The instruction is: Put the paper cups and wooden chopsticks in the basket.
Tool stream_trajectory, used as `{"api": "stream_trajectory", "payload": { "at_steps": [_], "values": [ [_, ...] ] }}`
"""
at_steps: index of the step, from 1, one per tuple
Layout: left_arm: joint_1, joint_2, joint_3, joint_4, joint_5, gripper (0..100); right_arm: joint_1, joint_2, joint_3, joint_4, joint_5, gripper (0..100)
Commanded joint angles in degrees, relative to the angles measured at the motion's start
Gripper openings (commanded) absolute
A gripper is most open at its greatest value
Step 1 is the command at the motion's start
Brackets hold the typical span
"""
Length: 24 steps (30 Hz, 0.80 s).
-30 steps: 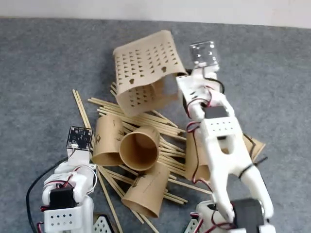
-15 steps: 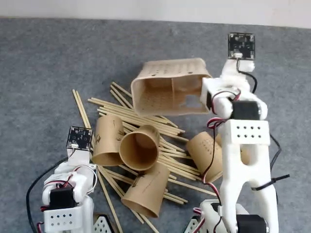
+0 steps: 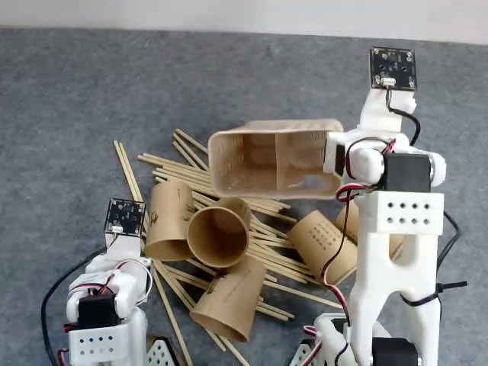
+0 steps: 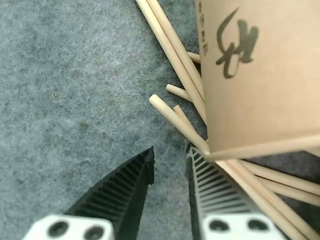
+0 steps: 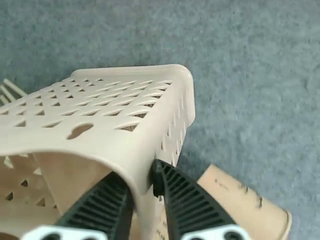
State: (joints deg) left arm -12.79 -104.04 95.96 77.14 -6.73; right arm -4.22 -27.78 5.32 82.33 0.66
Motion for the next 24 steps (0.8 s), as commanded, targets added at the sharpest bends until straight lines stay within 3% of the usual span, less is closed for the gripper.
{"api": "stream_trajectory", "payload": {
  "at_steps": [1, 6, 11, 24],
  "values": [
    [-0.13, -0.04, 1.19, 0.09, 0.44, 12, 0.75, -3.03, -4.97, 3.38, 0.53, 0.6],
    [-0.13, -0.04, 1.19, 0.09, 0.44, 12, 1.27, -2.95, -6.55, 5.93, 2.55, 0.6],
    [-0.13, -0.04, 1.19, 0.09, 0.44, 12, 6.9, -1.71, -6.2, 2.68, 2.46, 0.7],
    [-0.13, -0.04, 1.19, 0.09, 0.44, 12, 12.7, 15.52, -12.7, -0.22, 2.55, 0.9]
  ]
}}
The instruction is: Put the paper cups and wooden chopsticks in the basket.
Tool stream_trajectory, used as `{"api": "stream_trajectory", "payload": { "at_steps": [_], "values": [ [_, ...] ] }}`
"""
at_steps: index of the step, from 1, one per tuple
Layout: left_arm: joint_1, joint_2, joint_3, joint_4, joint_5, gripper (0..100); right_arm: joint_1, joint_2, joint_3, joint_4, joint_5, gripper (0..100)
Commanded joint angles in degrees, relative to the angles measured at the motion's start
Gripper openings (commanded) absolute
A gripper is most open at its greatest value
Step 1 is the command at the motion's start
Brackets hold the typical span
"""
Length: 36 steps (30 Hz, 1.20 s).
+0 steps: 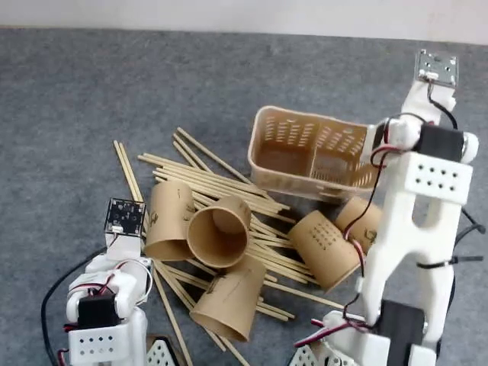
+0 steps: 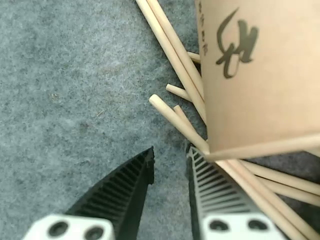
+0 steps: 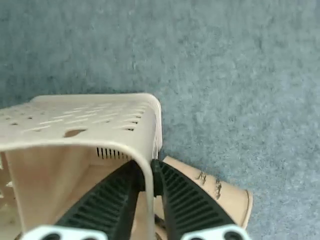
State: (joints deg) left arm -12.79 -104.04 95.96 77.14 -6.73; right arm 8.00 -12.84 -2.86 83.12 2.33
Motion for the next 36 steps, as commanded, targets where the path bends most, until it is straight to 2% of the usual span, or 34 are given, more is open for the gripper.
{"api": "stream_trajectory", "payload": {
  "at_steps": [1, 7, 14, 23, 29, 36],
  "values": [
    [-0.13, -0.04, 1.19, 0.09, 0.44, 12, 0.48, 1.01, -5.32, -1.01, 0.88, 1.8],
    [-0.13, -0.04, 1.19, 0.09, 0.44, 12, 0.22, 2.86, -9.98, -1.01, 0.88, 13.9],
    [-0.13, -0.04, 1.19, 0.09, 0.44, 12, 0.22, 2.33, -16.92, -0.04, 0.88, 13.9],
    [-0.13, -0.04, 1.19, 0.09, 0.44, 12, 0.13, 2.33, -23.16, 13.14, 0.97, 13.9],
    [-0.13, -0.04, 1.19, 0.09, 0.44, 12, 0.48, -1.98, -22.29, 17.36, 0.97, 13.8],
    [-0.13, -0.04, 1.19, 0.09, 0.44, 12, 1.8, -14.55, -6.37, 17.54, 0.97, 13.8]
  ]
}}
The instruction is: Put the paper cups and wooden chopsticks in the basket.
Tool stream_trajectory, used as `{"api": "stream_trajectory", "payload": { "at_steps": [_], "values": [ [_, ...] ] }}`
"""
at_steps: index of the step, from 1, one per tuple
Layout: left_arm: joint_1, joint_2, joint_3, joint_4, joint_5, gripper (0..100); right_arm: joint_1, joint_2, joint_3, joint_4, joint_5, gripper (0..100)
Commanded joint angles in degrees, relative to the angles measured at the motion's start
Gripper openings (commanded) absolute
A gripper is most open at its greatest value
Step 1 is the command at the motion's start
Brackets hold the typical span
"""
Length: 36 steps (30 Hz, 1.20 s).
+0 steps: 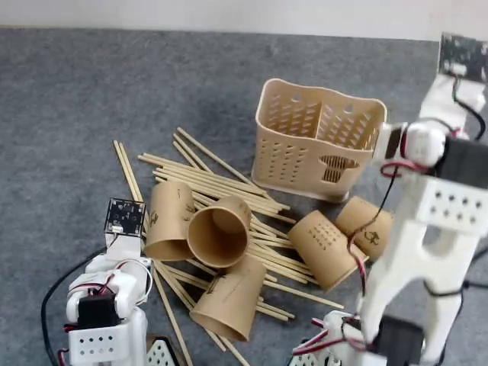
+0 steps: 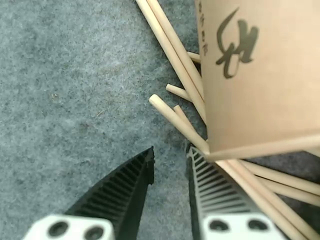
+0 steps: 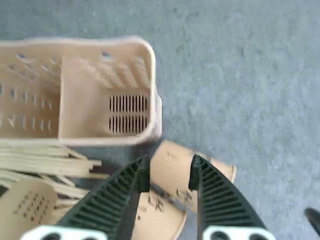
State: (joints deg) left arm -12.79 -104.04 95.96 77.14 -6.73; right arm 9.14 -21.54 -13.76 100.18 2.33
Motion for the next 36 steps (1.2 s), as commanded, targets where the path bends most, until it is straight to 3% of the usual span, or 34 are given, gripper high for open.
{"api": "stream_trajectory", "payload": {
  "at_steps": [1, 16, 24, 36],
  "values": [
    [-0.13, -0.04, 1.19, 0.09, 0.44, 12, 0.75, -7.43, 7.08, -0.13, 0.97, 13.8],
    [-0.13, -0.04, 1.19, 0.09, 0.44, 12, 12.53, -17.36, 41.71, -16.92, 2.9, 13.8],
    [-0.13, -0.04, 1.19, 0.09, 0.44, 12, 14.46, -19.65, 55.52, -28.79, 2.55, 13.8],
    [-0.13, -0.04, 1.19, 0.09, 0.44, 12, 14.29, -19.82, 64.22, -35.38, 2.46, 13.8]
  ]
}}
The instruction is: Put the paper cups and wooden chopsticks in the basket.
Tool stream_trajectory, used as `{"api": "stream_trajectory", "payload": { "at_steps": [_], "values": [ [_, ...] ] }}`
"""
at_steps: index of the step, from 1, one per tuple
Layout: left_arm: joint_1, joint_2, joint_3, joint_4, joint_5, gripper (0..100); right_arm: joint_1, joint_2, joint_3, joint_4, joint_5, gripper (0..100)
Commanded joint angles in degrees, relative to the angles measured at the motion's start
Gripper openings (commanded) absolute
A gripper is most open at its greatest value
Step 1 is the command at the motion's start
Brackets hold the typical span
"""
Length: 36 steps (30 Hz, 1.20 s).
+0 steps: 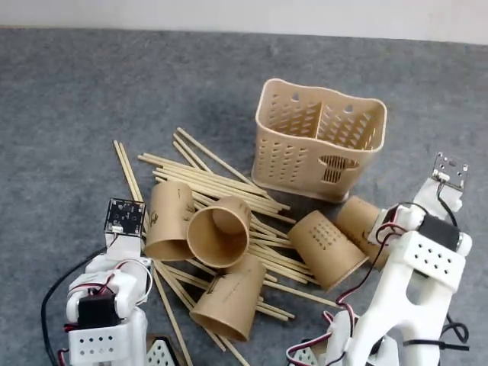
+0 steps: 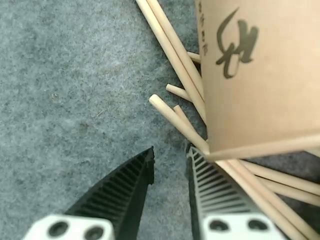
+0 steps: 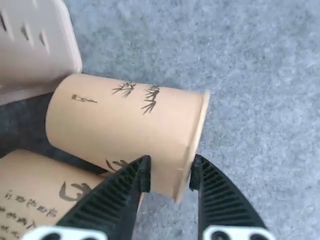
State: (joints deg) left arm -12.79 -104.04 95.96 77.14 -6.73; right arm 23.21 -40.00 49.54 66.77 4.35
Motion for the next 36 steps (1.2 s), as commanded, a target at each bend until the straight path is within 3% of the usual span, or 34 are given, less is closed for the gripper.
{"api": "stream_trajectory", "payload": {
  "at_steps": [1, 7, 14, 25, 36],
  "values": [
    [-0.13, -0.04, 1.19, 0.09, 0.44, 12, 0.22, -1.63, 1.36, -2.51, 0.44, 13.7],
    [-0.13, -0.04, 1.19, 0.09, 0.44, 12, 0.31, -1.8, 1.27, -2.51, 2.46, 0.8],
    [-0.13, -0.04, 1.19, 0.09, 0.44, 12, 0.4, -3.56, -1.1, 1.27, 4.66, 0.6],
    [-0.13, -0.04, 1.19, 0.09, 0.44, 12, 0.4, -19.12, -6.37, 12.97, 6.68, 0.6],
    [-0.13, -0.04, 1.19, 0.09, 0.44, 12, 0.4, -24.13, -14.81, 15.87, 9.41, 0.6]
  ]
}}
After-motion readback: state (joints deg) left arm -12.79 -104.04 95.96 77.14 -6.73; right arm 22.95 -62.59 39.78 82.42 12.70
